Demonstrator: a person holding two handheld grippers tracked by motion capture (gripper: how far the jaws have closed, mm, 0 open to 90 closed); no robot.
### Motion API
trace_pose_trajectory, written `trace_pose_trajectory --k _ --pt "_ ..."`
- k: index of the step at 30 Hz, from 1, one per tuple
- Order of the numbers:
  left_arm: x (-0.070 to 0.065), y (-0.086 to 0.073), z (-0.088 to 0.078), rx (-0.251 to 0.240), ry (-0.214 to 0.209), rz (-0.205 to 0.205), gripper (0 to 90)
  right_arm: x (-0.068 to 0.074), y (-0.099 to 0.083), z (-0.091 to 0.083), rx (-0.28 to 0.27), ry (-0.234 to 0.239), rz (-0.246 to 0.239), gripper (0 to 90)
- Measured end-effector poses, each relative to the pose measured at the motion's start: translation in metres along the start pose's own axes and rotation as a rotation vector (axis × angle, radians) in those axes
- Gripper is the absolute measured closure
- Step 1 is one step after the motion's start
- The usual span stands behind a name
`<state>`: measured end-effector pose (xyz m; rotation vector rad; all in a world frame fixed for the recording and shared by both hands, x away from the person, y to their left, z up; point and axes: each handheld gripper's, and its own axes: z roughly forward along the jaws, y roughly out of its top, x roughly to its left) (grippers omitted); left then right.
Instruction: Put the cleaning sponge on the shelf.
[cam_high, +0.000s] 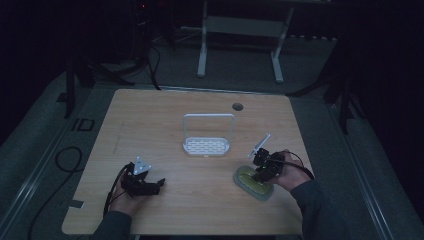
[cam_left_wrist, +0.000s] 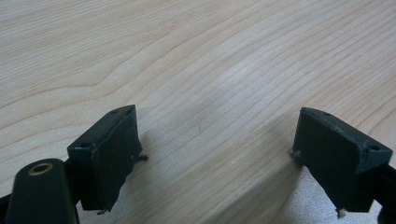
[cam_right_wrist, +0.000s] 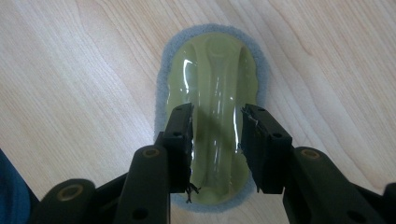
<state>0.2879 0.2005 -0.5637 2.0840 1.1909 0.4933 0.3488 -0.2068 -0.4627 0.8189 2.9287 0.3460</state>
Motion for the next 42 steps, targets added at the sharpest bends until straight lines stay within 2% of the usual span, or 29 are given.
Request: trace_pose_trajectory --k 24,35,42 --pt "0.000 0.000 0.000 0.001 -0.001 -0.003 14.7 -0.002 0.016 0.014 0.142 0.019 -0.026 66.5" --pt "0.000 0.000 0.000 0.000 -0.001 -0.001 14.7 0.000 0.020 0.014 0.166 0.019 -0.044 71.1" --pt "0.000 0.000 0.000 0.000 -0.001 -0.003 14.7 0.001 0.021 0.012 0.157 0.010 -0.059 71.3"
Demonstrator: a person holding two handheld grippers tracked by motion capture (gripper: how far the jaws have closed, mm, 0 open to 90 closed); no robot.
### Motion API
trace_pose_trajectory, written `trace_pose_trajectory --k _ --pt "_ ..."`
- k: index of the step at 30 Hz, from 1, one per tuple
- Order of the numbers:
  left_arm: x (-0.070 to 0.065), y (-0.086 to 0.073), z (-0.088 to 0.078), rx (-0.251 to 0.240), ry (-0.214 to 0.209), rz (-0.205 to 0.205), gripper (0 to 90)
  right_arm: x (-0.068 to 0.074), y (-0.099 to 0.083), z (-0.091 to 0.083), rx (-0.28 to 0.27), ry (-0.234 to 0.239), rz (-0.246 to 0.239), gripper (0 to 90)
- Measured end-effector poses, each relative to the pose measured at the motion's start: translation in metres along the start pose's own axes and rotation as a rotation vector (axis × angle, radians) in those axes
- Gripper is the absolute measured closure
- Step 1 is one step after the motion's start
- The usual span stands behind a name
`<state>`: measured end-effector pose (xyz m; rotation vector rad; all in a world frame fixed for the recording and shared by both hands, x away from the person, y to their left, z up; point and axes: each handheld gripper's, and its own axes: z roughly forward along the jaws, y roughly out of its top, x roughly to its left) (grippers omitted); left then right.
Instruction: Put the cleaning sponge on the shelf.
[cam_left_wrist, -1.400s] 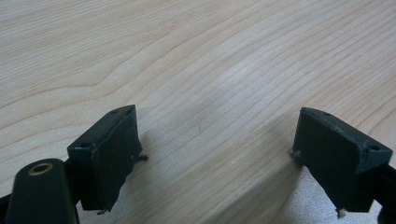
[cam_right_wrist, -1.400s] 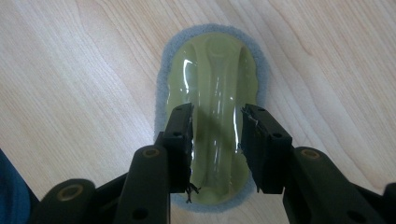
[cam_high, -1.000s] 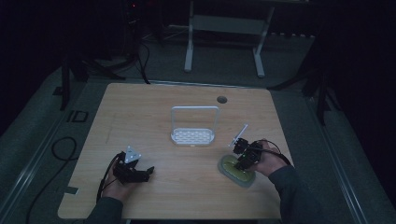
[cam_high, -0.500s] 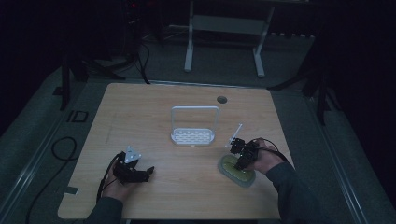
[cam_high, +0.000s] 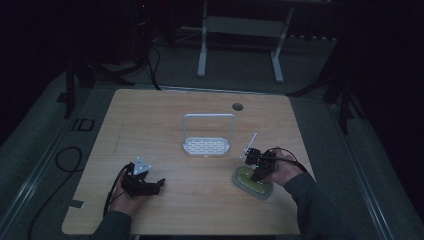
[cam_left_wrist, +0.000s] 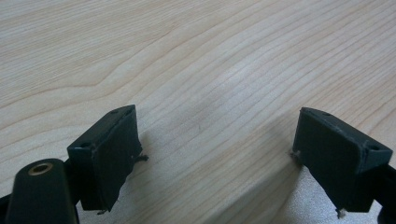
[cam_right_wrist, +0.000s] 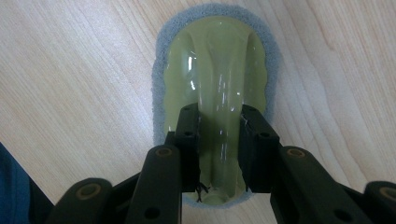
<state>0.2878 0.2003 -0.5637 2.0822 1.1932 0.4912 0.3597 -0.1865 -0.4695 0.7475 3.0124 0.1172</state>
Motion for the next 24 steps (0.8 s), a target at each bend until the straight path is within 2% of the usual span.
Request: trace_pose_trajectory --k 12,24 --pt "0.000 0.000 0.000 0.000 0.001 0.001 14.7 0.004 0.006 -0.007 -0.005 -0.030 -0.059 71.4" --pt "0.000 0.000 0.000 0.000 0.000 0.000 14.7 0.006 0.014 -0.017 -0.019 -0.056 -0.096 71.4"
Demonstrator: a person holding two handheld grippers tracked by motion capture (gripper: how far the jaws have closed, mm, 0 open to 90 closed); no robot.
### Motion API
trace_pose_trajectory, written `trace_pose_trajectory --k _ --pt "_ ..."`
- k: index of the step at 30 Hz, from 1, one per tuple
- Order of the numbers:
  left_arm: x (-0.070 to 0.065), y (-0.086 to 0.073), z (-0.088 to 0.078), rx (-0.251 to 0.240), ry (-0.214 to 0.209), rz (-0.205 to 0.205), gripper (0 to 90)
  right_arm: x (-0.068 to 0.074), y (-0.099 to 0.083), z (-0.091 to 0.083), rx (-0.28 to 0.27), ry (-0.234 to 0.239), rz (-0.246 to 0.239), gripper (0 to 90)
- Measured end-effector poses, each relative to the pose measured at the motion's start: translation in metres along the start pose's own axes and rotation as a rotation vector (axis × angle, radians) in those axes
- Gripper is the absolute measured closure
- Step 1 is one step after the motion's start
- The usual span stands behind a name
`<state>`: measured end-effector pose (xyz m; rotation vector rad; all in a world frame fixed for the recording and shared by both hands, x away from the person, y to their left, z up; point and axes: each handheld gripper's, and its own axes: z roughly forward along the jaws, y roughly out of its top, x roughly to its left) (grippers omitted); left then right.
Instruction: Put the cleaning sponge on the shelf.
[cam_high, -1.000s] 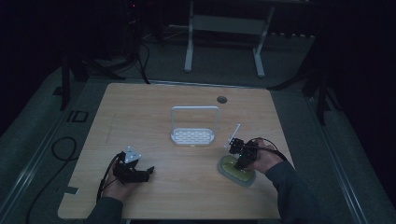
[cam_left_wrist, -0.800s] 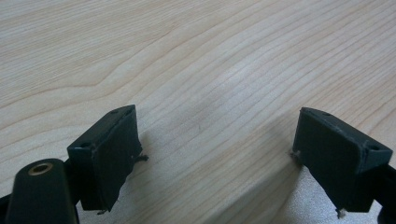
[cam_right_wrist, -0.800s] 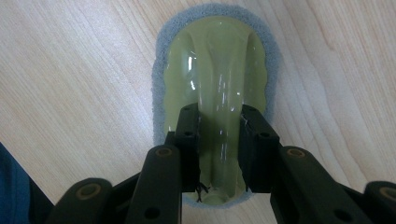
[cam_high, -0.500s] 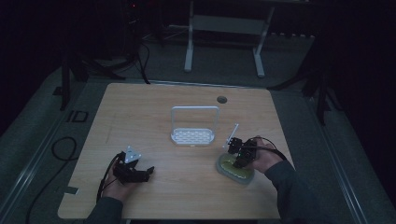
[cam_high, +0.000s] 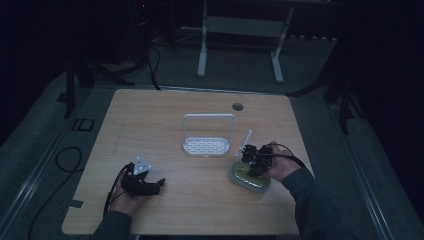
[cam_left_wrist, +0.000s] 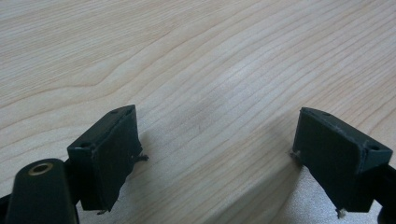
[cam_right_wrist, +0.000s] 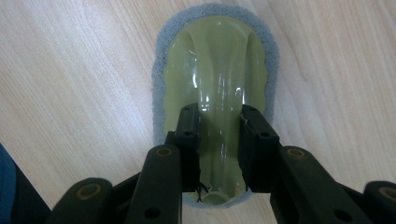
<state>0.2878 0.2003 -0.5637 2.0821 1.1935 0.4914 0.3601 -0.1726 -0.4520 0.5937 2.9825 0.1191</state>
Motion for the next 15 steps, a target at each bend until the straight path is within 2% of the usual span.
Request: trace_pose_trajectory --k 15 --pt "0.000 0.000 0.000 0.000 0.000 0.000 14.7 -0.001 0.010 -0.012 -0.047 -0.035 -0.035 71.5"
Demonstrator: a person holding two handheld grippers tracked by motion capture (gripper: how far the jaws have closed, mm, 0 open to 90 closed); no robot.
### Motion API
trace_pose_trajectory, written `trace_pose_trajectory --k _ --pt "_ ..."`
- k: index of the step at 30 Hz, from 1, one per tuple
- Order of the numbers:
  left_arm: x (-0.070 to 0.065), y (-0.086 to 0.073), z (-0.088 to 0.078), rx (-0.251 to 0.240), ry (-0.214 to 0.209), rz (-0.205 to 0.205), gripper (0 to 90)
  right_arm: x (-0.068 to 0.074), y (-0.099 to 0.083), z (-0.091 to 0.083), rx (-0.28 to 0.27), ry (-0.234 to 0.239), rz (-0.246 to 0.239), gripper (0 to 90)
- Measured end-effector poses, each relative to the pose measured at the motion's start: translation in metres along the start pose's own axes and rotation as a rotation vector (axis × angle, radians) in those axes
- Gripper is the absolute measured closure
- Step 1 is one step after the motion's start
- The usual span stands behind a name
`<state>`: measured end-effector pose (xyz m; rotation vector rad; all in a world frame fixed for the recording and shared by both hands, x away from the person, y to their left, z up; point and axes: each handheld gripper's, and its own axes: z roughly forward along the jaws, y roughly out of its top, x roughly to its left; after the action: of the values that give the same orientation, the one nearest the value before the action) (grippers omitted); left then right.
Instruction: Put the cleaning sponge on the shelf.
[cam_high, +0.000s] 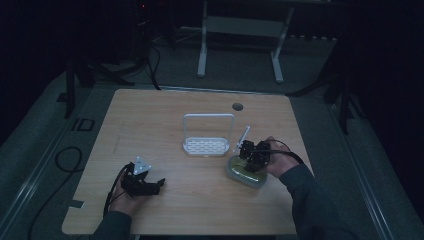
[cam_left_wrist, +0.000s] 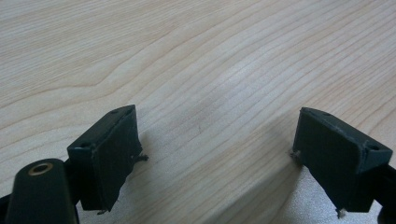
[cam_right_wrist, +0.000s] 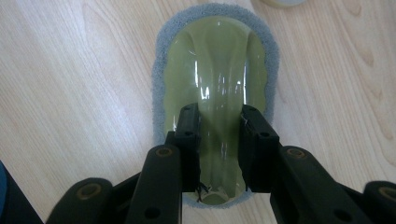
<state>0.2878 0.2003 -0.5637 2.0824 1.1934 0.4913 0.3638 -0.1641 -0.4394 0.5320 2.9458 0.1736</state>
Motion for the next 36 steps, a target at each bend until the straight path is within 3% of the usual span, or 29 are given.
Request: trace_pose_trajectory --k 21,36 --pt "0.000 0.000 0.000 -0.002 0.000 -0.003 14.7 0.004 0.020 -0.011 -0.059 -0.054 -0.075 71.7" --pt "0.000 0.000 0.000 -0.003 0.000 -0.003 14.7 0.008 0.034 -0.012 -0.069 -0.069 -0.127 71.8"
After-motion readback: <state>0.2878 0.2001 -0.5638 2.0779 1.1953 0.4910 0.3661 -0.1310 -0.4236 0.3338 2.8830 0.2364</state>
